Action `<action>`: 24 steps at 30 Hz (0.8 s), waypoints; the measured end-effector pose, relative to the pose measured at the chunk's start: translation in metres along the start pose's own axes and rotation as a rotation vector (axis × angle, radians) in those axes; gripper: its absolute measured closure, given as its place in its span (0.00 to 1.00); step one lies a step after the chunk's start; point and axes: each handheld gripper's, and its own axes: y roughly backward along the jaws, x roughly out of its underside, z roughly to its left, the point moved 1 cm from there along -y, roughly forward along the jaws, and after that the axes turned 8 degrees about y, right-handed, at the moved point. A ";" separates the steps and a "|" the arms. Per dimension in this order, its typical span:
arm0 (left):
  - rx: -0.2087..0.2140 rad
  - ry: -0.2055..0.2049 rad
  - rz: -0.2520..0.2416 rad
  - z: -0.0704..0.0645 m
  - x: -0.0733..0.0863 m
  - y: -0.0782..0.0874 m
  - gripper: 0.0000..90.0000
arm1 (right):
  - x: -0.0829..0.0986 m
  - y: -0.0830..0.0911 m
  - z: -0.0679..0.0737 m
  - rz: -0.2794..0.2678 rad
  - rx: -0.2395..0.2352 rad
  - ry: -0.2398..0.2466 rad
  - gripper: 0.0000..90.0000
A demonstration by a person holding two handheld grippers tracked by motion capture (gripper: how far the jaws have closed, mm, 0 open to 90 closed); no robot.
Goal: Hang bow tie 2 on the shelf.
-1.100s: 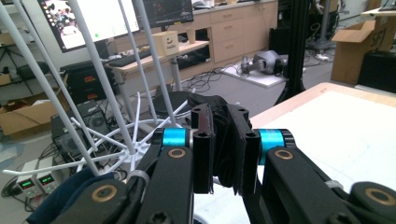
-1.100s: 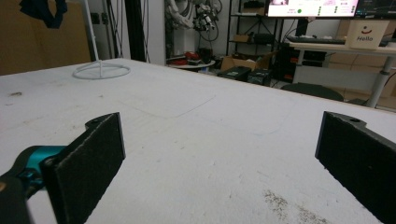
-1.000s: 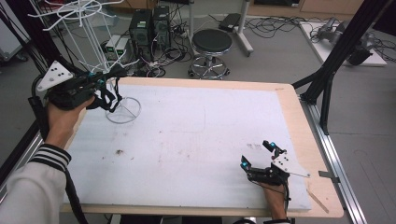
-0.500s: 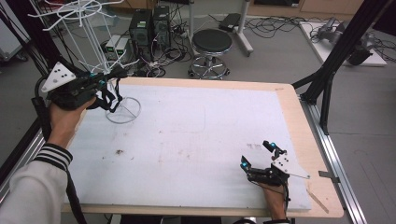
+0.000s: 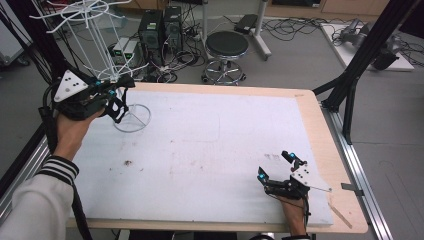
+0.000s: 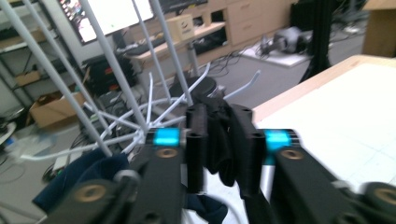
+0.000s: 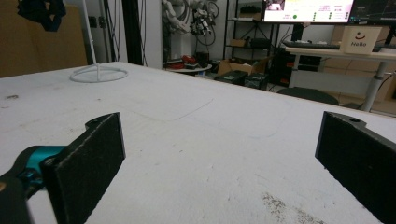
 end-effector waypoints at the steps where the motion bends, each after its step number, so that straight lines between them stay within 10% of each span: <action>1: -0.012 0.001 0.005 -0.001 0.001 0.000 0.64 | 0.000 0.000 0.000 0.000 0.001 -0.002 0.01; 5: -0.067 0.004 -0.024 -0.002 0.004 0.004 0.44 | 0.000 0.000 0.000 -0.005 0.005 0.004 0.01; 13: 0.008 0.058 -0.081 0.001 0.004 0.015 0.12 | 0.000 0.000 0.001 -0.002 0.008 0.006 0.01; 24: 0.119 0.035 -0.133 -0.011 0.009 0.038 0.02 | 0.000 -0.001 0.001 0.000 0.008 0.020 0.01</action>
